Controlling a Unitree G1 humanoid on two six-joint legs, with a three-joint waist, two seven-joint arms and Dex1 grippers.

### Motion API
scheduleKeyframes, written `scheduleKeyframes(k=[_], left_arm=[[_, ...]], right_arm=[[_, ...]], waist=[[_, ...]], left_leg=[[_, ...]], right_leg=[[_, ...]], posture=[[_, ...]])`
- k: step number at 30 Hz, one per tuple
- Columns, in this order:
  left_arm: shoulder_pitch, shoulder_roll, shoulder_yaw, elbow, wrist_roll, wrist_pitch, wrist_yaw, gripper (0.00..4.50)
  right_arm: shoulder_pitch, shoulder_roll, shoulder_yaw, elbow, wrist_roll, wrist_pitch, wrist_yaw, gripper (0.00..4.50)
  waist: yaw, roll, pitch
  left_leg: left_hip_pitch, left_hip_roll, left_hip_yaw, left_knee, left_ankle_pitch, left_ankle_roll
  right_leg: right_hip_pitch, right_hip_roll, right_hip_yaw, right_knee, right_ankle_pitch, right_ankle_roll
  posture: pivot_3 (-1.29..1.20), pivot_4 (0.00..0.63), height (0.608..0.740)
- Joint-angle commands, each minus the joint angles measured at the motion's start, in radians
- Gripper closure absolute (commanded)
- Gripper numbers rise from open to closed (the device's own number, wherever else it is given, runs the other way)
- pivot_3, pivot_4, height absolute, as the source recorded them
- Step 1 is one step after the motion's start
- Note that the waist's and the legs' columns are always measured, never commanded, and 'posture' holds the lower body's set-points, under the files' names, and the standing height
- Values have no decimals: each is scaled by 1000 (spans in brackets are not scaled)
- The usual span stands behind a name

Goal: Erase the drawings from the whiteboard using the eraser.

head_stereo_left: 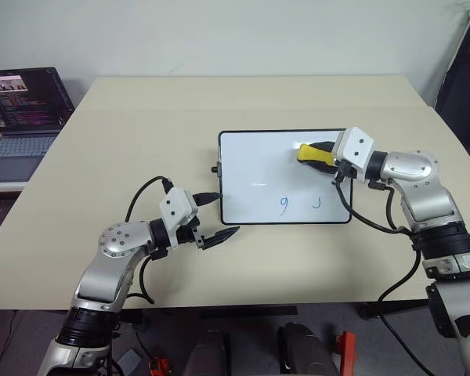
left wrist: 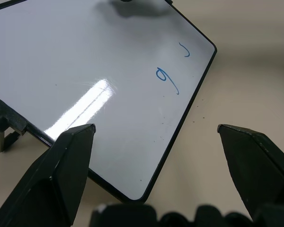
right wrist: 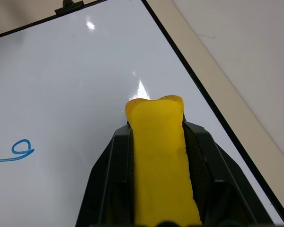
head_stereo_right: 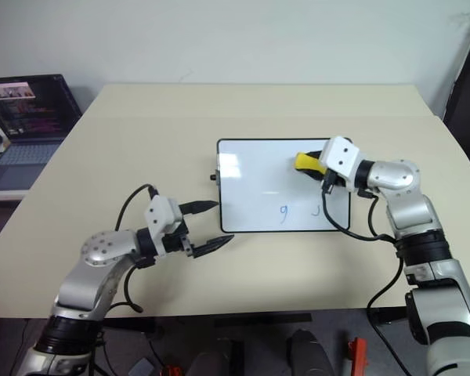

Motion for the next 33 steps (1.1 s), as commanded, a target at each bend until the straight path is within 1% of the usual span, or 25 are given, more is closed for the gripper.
scheduleKeyframes(k=[1,7,12,15,19,21,25,29,33], left_arm=[[-14,10,13,-10,-5,-16,-3,0],[-7,15,17,-6,-6,-18,-7,0],[-6,21,22,-5,-10,-18,-11,0],[-10,24,18,4,-10,-21,-17,0],[-24,20,13,17,-8,-23,-19,0],[-25,23,14,20,-8,-26,-23,0],[-23,34,24,25,-12,-30,-35,0],[-31,39,22,42,-10,-33,-44,0],[-53,32,13,62,-3,-35,-49,0]], right_arm=[[-27,-20,-33,-21,5,-19,-2,3388],[2,-53,-57,-45,23,-8,4,3388],[17,-125,-153,-94,109,49,29,3388],[49,-138,-165,-169,154,91,59,3388],[174,-151,-142,-311,176,165,96,3388],[276,-212,-148,-372,160,196,124,3388],[404,-326,-254,-445,193,276,131,3389],[475,-368,-277,-548,230,325,160,3389],[457,-330,-232,-607,240,353,142,3389]], waist=[[0,0,0],[1,0,0],[5,0,0],[2,0,0],[2,0,0],[6,0,0],[22,0,0],[19,0,0],[12,0,0]], left_leg=[[0,0,0,0,0,0],[0,0,0,0,0,0],[0,0,0,0,0,0],[0,0,0,0,0,0],[1,1,0,0,0,0],[0,1,0,1,0,0],[0,-1,0,2,0,0],[2,0,0,2,0,0],[5,3,1,2,0,0]], right_leg=[[0,0,0,0,0,0],[0,0,0,0,0,0],[0,0,0,0,0,0],[0,0,0,0,0,0],[1,1,0,0,0,0],[2,1,0,0,0,0],[1,-1,0,0,0,1],[4,0,0,0,0,2],[6,3,1,0,-1,1]], posture=[[0,150,740],[0,150,740],[0,150,740],[0,150,740],[0,150,740],[0,150,740],[0,150,740],[0,150,740],[0,150,740]])
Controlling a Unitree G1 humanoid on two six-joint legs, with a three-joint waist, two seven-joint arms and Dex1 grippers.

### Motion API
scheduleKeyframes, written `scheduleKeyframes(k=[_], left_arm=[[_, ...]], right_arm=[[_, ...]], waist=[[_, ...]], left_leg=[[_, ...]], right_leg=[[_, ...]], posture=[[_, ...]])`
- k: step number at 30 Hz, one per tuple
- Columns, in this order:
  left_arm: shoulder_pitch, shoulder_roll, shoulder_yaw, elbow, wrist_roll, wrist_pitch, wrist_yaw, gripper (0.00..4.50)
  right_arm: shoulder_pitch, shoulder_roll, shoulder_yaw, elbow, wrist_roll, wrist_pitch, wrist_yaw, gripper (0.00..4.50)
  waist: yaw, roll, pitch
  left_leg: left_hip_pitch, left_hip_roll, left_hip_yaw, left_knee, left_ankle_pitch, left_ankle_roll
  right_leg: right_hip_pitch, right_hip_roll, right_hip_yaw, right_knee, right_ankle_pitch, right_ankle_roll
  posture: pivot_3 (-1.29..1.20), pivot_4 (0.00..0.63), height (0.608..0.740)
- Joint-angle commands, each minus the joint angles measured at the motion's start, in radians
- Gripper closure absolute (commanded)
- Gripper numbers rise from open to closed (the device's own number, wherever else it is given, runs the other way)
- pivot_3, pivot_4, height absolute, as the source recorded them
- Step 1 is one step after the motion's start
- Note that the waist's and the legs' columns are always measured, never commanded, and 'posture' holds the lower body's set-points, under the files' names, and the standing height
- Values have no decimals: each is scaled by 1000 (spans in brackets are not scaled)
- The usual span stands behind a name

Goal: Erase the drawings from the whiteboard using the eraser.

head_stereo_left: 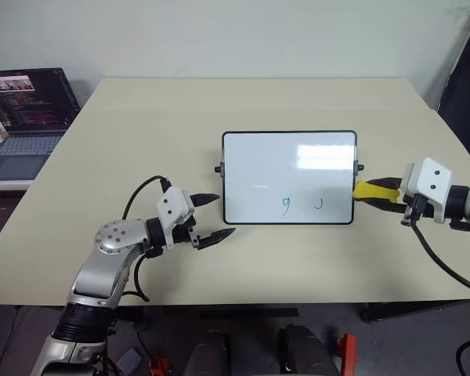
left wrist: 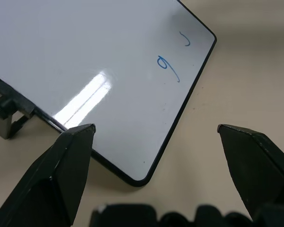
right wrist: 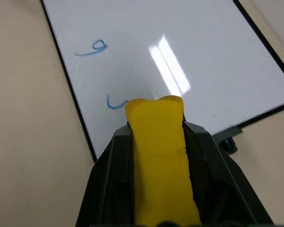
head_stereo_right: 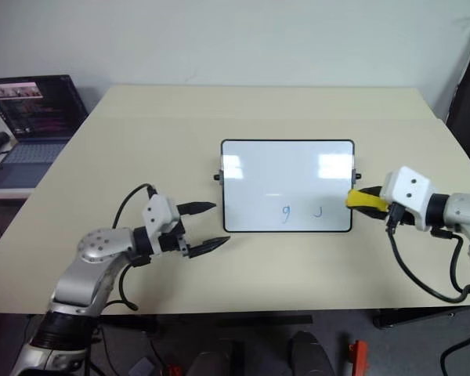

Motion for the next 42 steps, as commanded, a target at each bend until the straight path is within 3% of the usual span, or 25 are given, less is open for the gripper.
scheduleKeyframes(k=[1,12,20,24,34,42], left_arm=[[-25,2,9,-4,-2,-27,-5,0],[-23,7,11,-14,-4,-22,-6,0],[-12,2,8,-10,-3,-21,-1,0],[-14,-1,3,4,3,-26,0,0],[-6,5,9,3,7,-26,5,0],[1,13,17,2,6,-25,5,0]], right_arm=[[-28,28,27,-53,16,15,-18,3389],[-86,62,79,-23,15,7,-18,3389],[-256,286,157,19,13,-14,-115,3389],[-308,382,244,188,-103,-174,-151,3389],[-419,483,273,699,-212,-524,-194,3389],[-412,519,324,877,-272,-665,-176,3389]], waist=[[-1,0,0],[4,0,0],[-7,0,0],[-7,-1,0],[-2,-1,0],[-15,-1,-1]], left_leg=[[0,0,0,0,0,0],[-1,-1,-1,0,0,0],[0,0,0,1,0,0],[-1,-1,-1,1,0,0],[-1,-2,-1,0,0,0],[1,-2,-1,1,0,0]], right_leg=[[0,0,0,0,0,0],[0,-1,0,0,0,0],[0,0,0,0,0,0],[0,-1,-1,0,0,0],[-1,-2,-1,1,1,0],[1,-2,0,2,1,0]], posture=[[0,150,740],[0,150,740],[0,150,740],[0,150,740],[0,150,740],[0,150,740]])
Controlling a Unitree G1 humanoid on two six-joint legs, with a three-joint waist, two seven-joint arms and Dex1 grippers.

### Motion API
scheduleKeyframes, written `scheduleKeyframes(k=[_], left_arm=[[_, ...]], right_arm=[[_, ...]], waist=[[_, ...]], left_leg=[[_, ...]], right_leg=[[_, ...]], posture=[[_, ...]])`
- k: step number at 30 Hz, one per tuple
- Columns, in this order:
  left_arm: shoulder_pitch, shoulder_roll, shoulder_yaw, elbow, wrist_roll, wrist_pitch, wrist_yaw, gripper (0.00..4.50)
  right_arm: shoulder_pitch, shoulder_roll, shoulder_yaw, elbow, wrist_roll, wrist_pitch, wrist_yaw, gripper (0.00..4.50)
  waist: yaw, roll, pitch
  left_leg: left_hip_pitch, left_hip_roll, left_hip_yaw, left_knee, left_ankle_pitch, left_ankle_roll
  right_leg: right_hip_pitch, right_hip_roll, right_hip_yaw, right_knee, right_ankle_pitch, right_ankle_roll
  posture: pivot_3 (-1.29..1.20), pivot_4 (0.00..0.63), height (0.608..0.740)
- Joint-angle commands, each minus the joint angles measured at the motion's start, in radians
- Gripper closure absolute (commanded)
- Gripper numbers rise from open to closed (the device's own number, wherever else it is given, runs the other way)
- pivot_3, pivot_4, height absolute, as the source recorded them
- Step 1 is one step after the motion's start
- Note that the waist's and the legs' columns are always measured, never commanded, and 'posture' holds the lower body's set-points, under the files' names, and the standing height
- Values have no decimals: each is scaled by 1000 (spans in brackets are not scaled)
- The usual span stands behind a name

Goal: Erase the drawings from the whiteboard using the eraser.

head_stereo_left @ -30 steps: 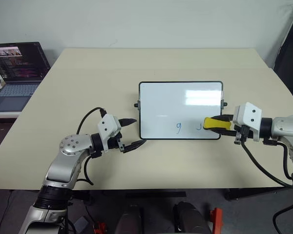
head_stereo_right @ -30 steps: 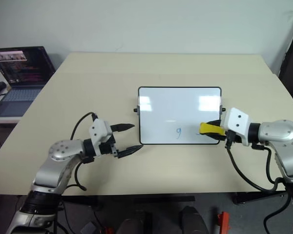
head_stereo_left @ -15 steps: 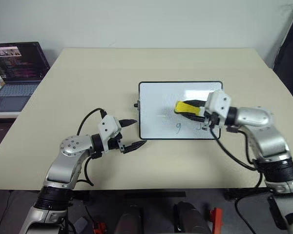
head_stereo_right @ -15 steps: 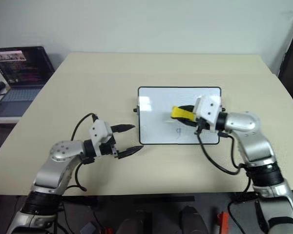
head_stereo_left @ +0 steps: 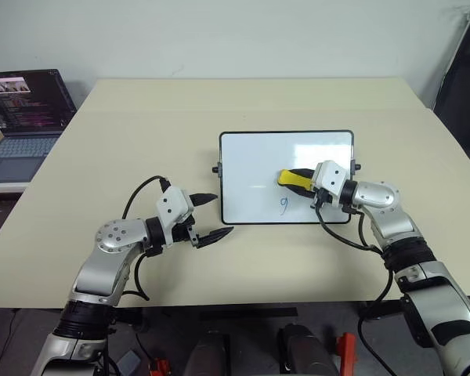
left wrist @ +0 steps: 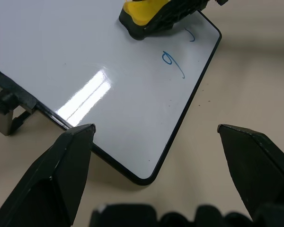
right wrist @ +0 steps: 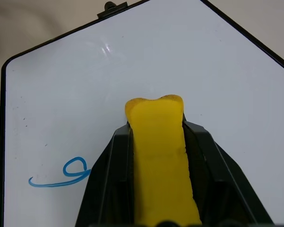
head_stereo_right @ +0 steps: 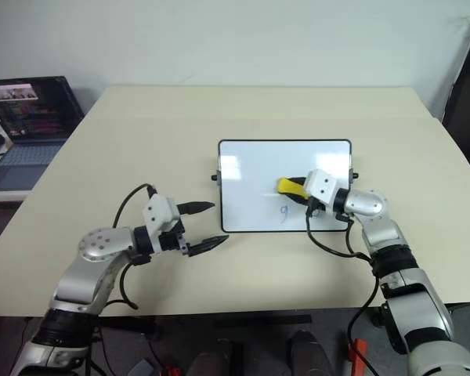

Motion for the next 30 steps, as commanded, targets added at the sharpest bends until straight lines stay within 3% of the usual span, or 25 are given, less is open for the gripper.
scheduleKeyframes(k=[1,14,21,30], left_arm=[[0,14,19,-20,-2,-10,3,0],[-6,12,21,-9,-2,-11,6,0],[-9,7,15,4,2,-20,4,0],[-20,1,13,12,7,-24,3,0]], right_arm=[[24,11,36,44,-43,-34,16,3389],[173,7,128,-86,-106,-42,37,3389],[139,-11,87,-85,-124,-36,-32,3389],[-36,-31,51,166,-202,-154,-255,3391]], waist=[[-2,0,0],[-1,-1,-1],[-1,-1,-1],[-2,-1,-1]], left_leg=[[1,0,0,0,0,0],[7,1,1,1,0,0],[11,1,2,0,0,0],[16,2,3,1,2,2]], right_leg=[[0,0,0,0,0,0],[5,1,1,1,0,0],[10,1,2,0,0,0],[15,2,2,0,2,3]], posture=[[0,150,740],[0,150,740],[0,150,740],[0,150,740]])
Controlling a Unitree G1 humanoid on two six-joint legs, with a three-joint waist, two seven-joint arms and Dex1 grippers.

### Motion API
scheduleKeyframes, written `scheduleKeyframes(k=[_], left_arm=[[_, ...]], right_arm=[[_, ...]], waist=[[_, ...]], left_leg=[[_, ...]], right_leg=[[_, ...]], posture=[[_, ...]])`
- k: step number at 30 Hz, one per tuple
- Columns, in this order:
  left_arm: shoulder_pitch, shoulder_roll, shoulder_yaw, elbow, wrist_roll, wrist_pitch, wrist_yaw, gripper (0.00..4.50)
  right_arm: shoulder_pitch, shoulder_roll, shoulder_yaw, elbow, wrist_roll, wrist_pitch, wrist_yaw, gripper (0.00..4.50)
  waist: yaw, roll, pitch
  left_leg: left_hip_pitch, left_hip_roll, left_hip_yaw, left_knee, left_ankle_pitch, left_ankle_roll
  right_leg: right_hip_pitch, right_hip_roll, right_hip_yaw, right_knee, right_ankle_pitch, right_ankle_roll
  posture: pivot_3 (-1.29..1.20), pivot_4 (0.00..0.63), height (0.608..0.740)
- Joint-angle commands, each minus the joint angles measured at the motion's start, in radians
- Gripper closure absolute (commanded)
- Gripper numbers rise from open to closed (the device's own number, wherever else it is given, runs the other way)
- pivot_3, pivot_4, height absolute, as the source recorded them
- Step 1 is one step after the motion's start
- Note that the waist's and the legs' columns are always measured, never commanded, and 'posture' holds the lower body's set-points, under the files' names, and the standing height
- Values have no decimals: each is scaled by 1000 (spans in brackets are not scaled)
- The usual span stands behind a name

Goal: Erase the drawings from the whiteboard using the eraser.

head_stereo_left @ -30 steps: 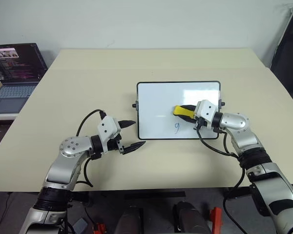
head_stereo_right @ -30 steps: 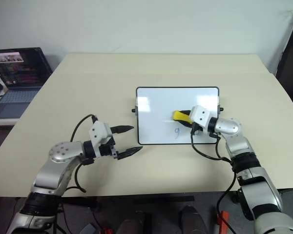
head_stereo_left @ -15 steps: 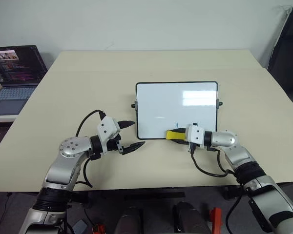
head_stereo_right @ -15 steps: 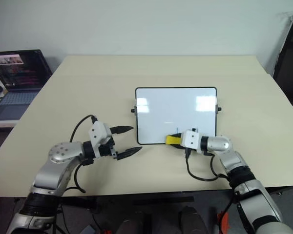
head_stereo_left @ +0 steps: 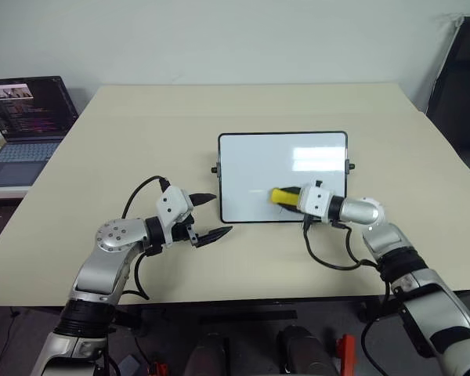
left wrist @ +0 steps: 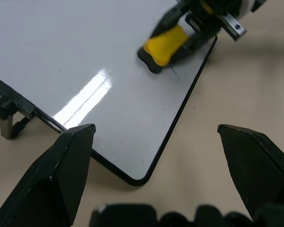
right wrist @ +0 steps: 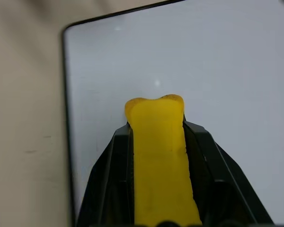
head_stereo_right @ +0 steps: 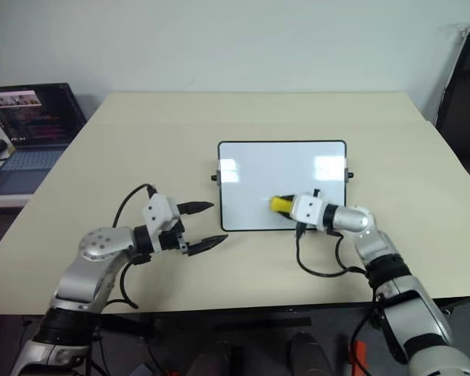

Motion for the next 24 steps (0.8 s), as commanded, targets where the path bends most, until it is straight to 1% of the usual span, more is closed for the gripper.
scheduleKeyframes(k=[1,3,7,12,16,20,24], left_arm=[[-11,3,13,-12,-3,-19,2,0],[-11,3,13,-15,-4,-17,3,0],[-13,3,14,-14,-3,-16,3,0],[-12,4,13,-14,-4,-14,0,0],[-21,0,7,-5,-2,-15,-2,0],[-31,-3,4,3,-1,-15,-5,0],[-33,-2,4,6,0,-17,-8,0]], right_arm=[[-59,-32,-33,128,-56,-21,-104,3392],[-79,-32,-28,162,-66,-41,-121,3392],[-56,-22,-16,158,-53,-65,-87,3394],[73,-28,22,48,-8,-34,54,3397],[155,-35,46,-32,-16,2,107,3398],[179,-25,42,-72,-23,38,91,3398],[142,-26,24,-57,-49,50,35,3398]], waist=[[0,0,0],[0,0,0],[0,0,0],[0,-3,-2],[-2,-3,-2],[-2,-3,-2],[-2,-3,-2]], left_leg=[[0,0,0,0,0,0],[0,0,0,0,1,0],[0,0,0,0,1,1],[0,0,0,-1,1,0],[0,0,0,-1,0,0],[1,1,0,0,1,1],[1,1,0,-1,1,1]], right_leg=[[0,0,0,0,0,0],[0,0,0,0,1,0],[0,0,1,0,1,0],[0,0,0,-1,1,-1],[0,0,1,-1,1,0],[0,0,1,-1,1,0],[0,1,1,-1,1,0]], posture=[[0,150,740],[0,150,740],[0,150,740],[0,150,740],[0,150,740],[0,150,740],[0,150,740]])
